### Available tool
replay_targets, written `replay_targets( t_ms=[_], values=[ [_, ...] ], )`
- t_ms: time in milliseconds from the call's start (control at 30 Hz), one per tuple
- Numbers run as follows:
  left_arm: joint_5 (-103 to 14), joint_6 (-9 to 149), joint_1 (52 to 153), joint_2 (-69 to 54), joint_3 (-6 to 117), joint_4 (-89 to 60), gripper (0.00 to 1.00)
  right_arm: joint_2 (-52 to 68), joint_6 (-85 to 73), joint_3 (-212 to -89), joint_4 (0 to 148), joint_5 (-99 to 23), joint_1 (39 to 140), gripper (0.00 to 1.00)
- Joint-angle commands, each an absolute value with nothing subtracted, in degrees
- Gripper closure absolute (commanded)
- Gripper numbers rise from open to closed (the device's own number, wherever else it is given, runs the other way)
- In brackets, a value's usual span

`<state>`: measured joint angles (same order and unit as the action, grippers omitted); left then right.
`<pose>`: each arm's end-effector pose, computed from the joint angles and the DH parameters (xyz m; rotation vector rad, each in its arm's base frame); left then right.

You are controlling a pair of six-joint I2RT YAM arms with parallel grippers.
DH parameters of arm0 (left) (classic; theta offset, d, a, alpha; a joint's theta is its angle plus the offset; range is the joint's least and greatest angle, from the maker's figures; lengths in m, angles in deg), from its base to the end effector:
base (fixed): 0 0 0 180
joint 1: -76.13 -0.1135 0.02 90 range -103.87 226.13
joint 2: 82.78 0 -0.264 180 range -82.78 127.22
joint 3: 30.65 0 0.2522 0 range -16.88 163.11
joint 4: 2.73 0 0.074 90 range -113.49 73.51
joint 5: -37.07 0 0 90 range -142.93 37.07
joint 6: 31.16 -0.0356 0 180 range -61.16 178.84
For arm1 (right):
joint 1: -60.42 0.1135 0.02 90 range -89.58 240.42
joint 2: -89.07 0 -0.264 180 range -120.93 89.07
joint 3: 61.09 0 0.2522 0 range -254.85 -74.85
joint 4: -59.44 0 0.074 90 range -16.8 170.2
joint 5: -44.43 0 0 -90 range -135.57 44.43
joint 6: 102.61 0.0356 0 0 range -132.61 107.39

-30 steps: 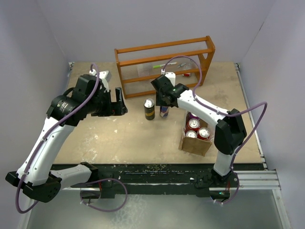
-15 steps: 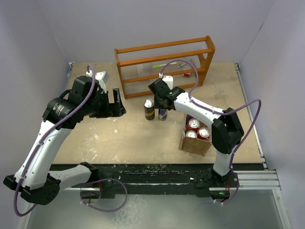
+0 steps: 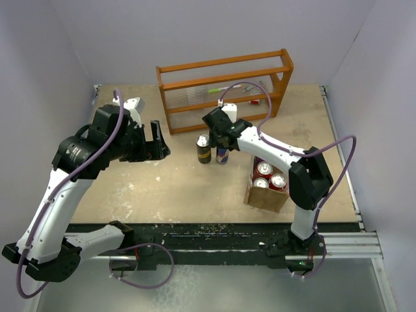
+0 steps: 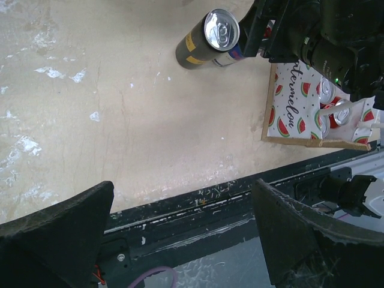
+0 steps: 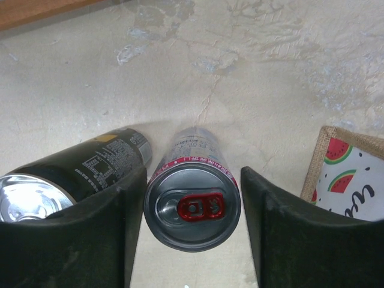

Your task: Take the beverage out of the canvas bag

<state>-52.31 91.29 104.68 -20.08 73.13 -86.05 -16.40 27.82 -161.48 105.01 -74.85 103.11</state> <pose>0.1493 -0.0817 0.4401 -0.0751 2.3716 -0.5442 0.3119 0.2640 0.2644 0.1696 2.3068 0.0961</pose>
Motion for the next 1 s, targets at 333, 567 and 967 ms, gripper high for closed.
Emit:
replay_targets(
  t_ms=[333, 567, 967],
  values=[
    [-50.3, 93.4, 104.4, -24.9, 73.6, -86.3, 0.01, -7.8, 27.9, -171.1, 115.3, -78.6, 103.3, 0.19],
    [-47.2, 93.6, 104.4, -25.7, 70.5, -83.1, 0.01, 6.1, 24.4, -167.6, 116.6, -72.1, 103.3, 0.19],
    [-42.0, 94.6, 104.4, -24.2, 65.9, -77.7, 0.01, 32.1, 28.7, -149.9, 124.6, -71.5, 103.3, 0.23]
  ],
)
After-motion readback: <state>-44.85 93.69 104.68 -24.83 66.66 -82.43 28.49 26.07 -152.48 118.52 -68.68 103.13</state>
